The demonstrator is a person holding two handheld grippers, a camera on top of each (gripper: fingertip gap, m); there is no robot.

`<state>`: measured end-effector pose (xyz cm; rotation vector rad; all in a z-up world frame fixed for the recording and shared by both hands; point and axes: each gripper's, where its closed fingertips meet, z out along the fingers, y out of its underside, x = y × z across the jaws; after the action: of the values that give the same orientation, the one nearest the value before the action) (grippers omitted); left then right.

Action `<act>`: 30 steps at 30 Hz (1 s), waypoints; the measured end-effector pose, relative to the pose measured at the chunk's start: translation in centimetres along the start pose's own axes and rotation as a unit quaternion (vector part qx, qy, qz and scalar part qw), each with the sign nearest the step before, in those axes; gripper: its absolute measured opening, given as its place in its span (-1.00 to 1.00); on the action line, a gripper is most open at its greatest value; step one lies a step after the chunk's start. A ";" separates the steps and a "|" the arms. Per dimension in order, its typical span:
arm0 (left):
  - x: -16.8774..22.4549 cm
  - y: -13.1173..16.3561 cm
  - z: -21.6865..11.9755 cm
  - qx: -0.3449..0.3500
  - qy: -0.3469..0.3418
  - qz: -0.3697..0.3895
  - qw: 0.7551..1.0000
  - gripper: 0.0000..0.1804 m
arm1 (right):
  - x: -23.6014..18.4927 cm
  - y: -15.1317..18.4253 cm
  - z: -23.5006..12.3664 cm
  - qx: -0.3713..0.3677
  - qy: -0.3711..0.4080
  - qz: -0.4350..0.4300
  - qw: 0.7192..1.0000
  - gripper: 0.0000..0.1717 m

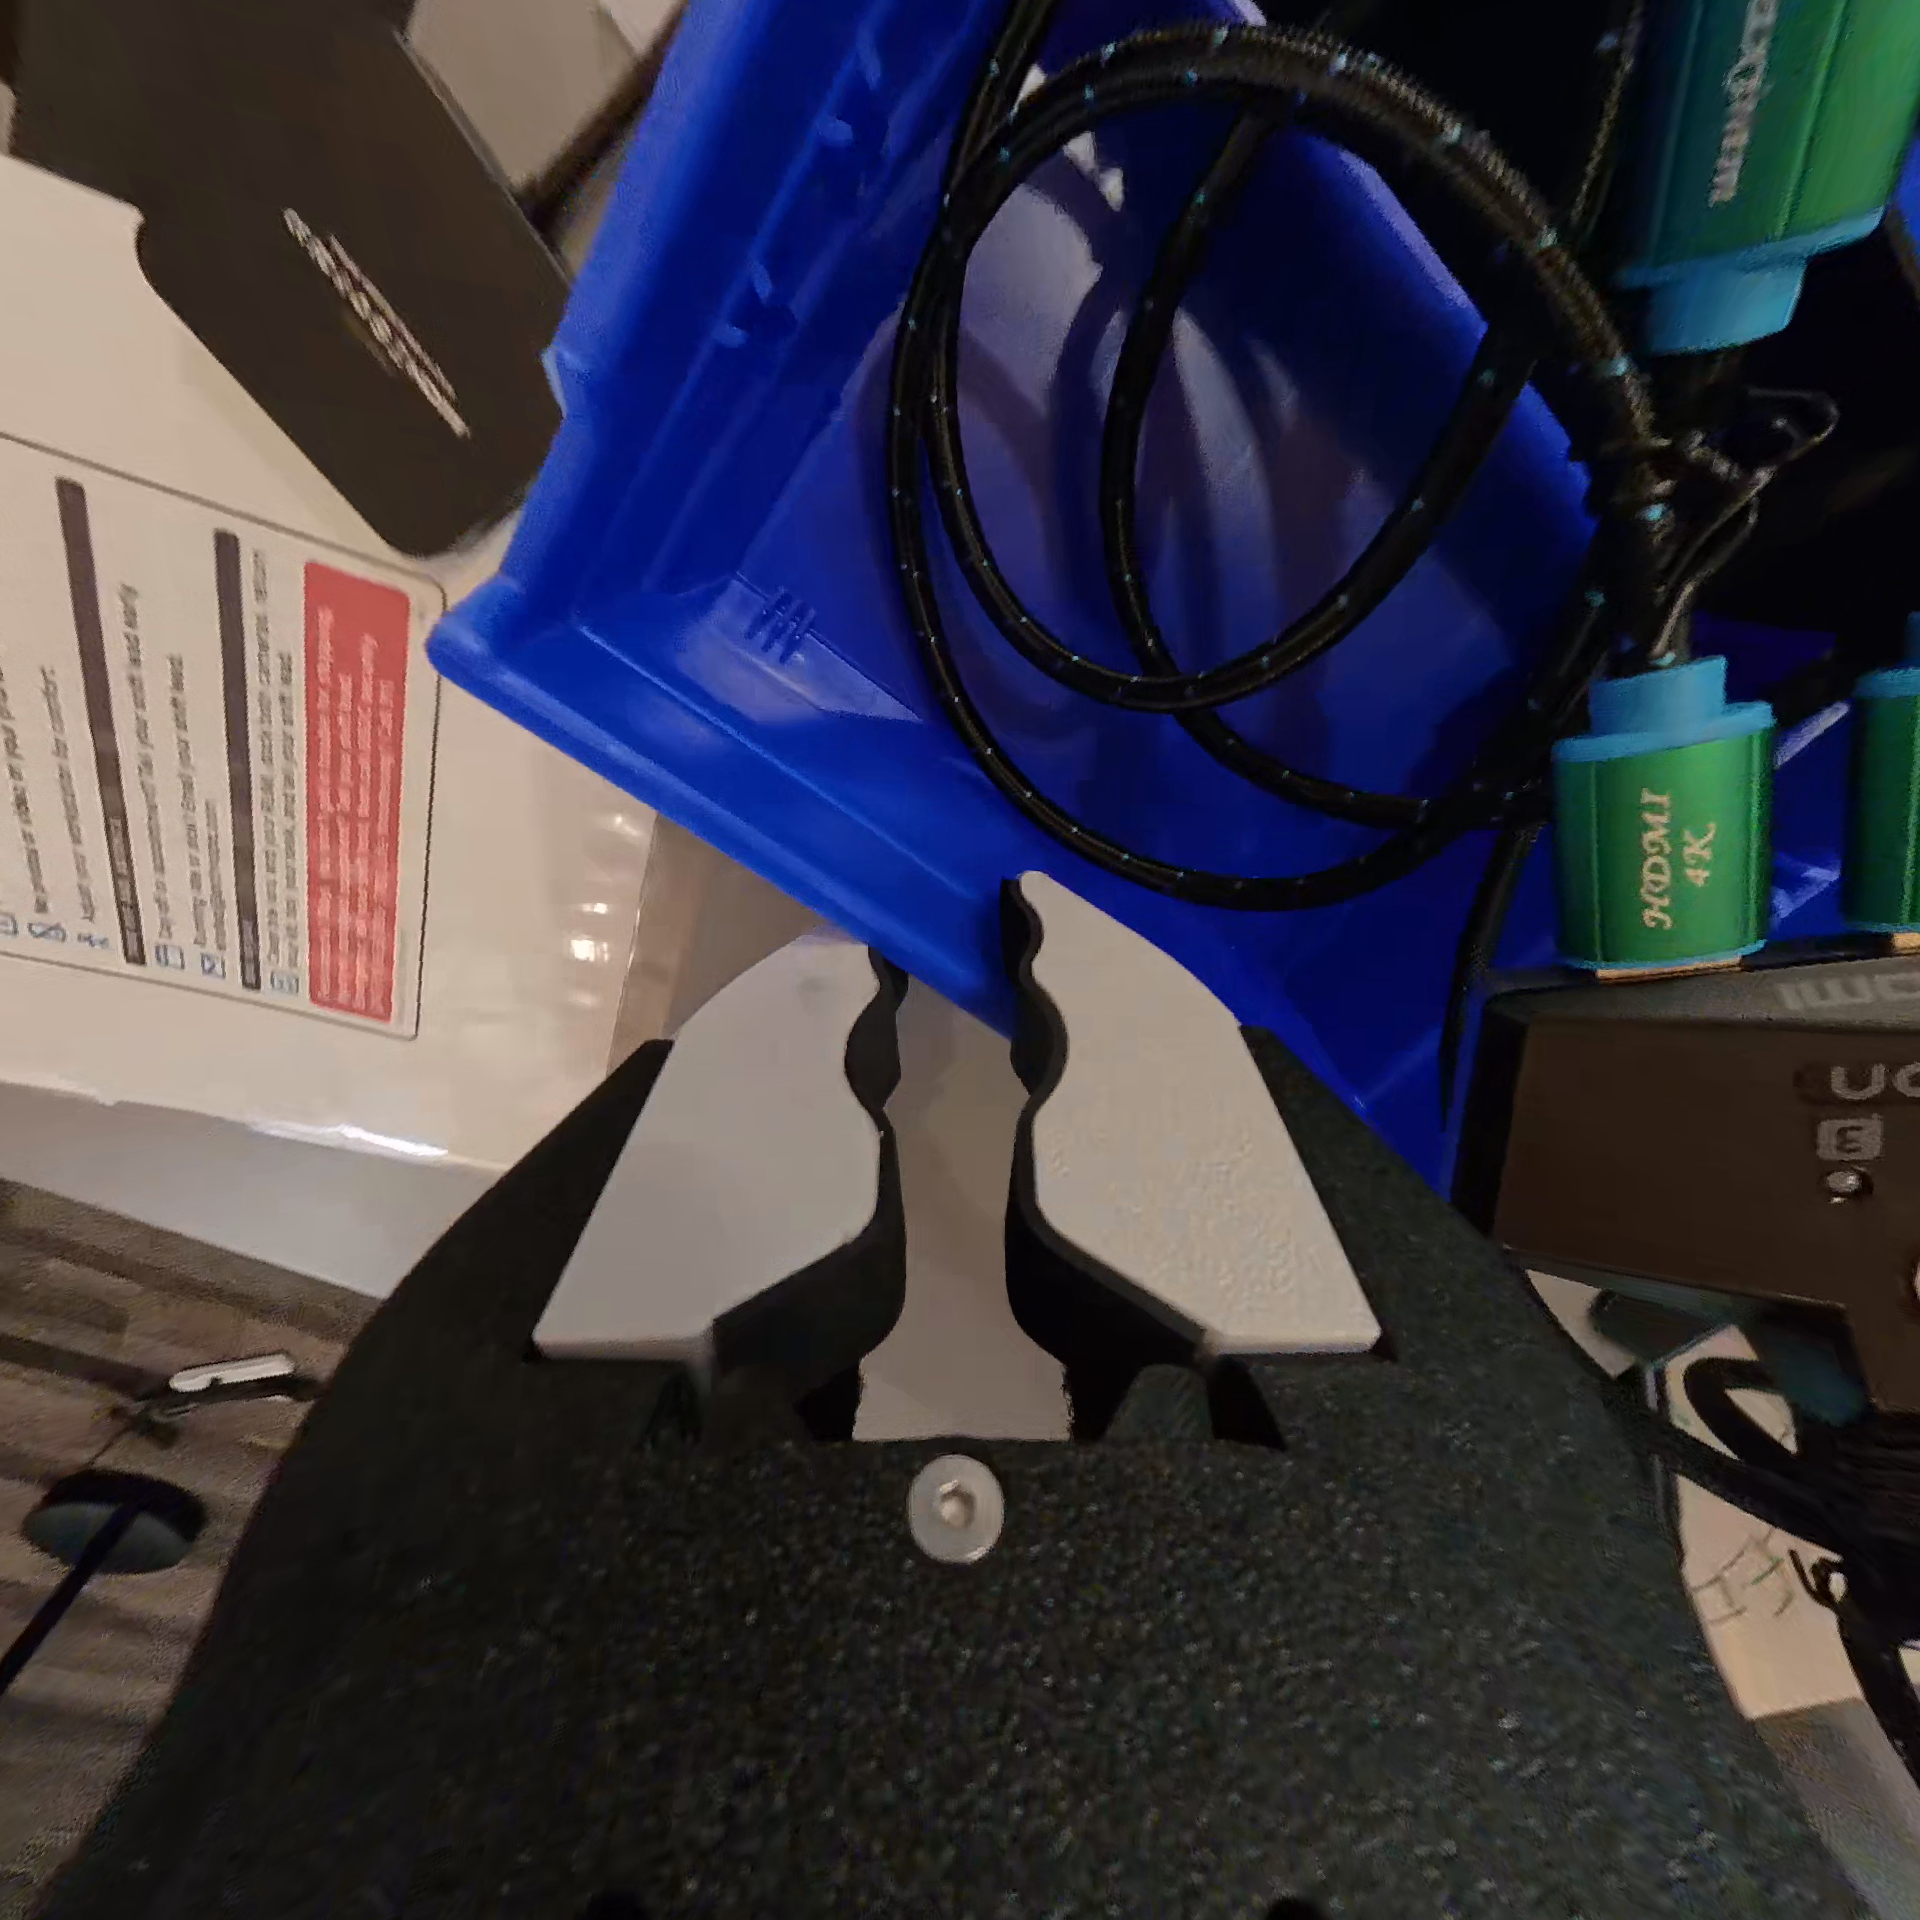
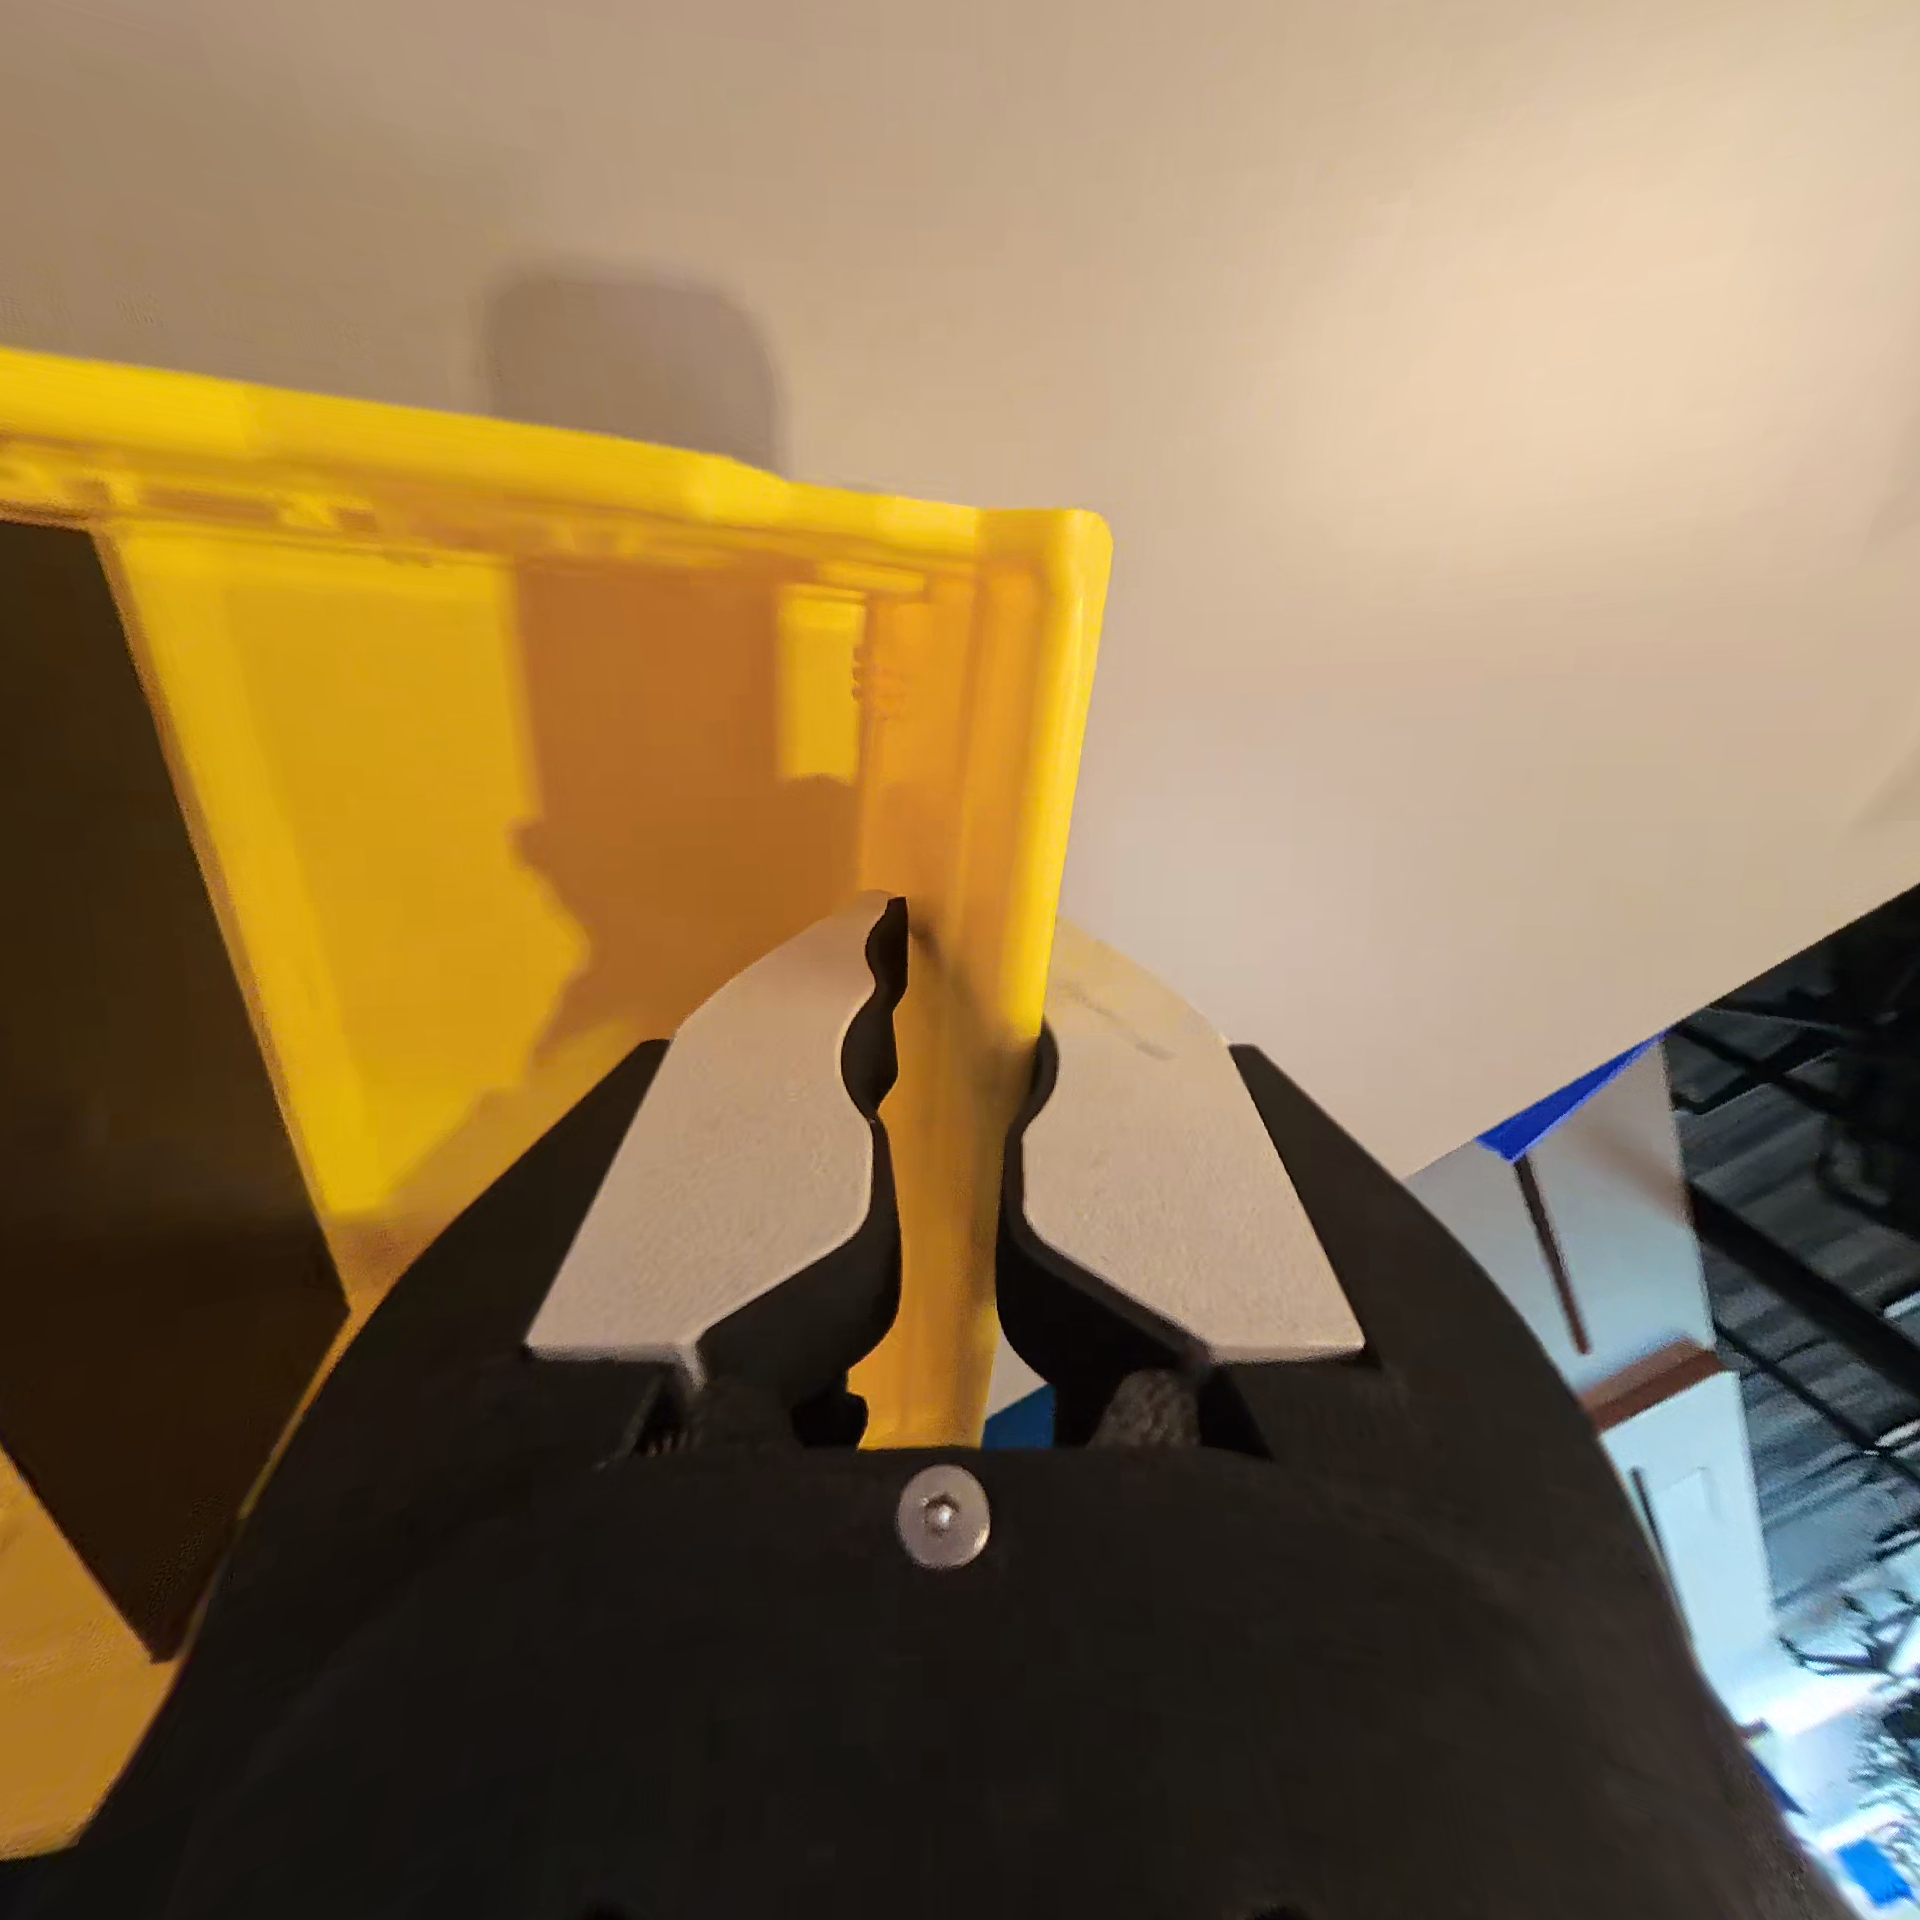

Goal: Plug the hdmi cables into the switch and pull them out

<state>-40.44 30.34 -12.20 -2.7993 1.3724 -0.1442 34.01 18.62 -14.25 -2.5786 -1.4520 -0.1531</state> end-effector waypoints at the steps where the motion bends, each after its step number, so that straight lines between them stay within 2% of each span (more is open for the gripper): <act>1: 0.0 0.9 -0.1 -0.009 -0.003 0.011 1.000 -0.79 | 0.8 -0.4 0.2 -0.003 0.004 -0.014 1.000 -0.81; 5: -0.4 3.3 -0.3 -0.028 -0.012 0.035 0.999 -0.79 | 3.0 -2.3 0.8 -0.013 0.015 -0.065 0.998 -0.79; 12: -1.7 4.7 -0.4 -0.053 -0.034 0.096 0.993 -0.78 | 6.3 -4.7 1.8 -0.023 0.037 -0.131 0.990 -0.75; 18: -3.6 4.6 -0.6 -0.092 -0.068 0.132 0.985 -0.78 | 9.2 -4.2 2.3 -0.047 0.039 -0.191 0.980 -0.74; 30: -5.6 3.3 -0.7 -0.137 -0.134 0.192 0.963 -0.82 | 12.5 -3.9 2.8 -0.056 0.057 -0.199 0.977 -0.73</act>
<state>-46.51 32.74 -12.07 -2.5442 1.9409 0.4467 37.13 31.62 -14.41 -2.2805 -1.9438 -0.4397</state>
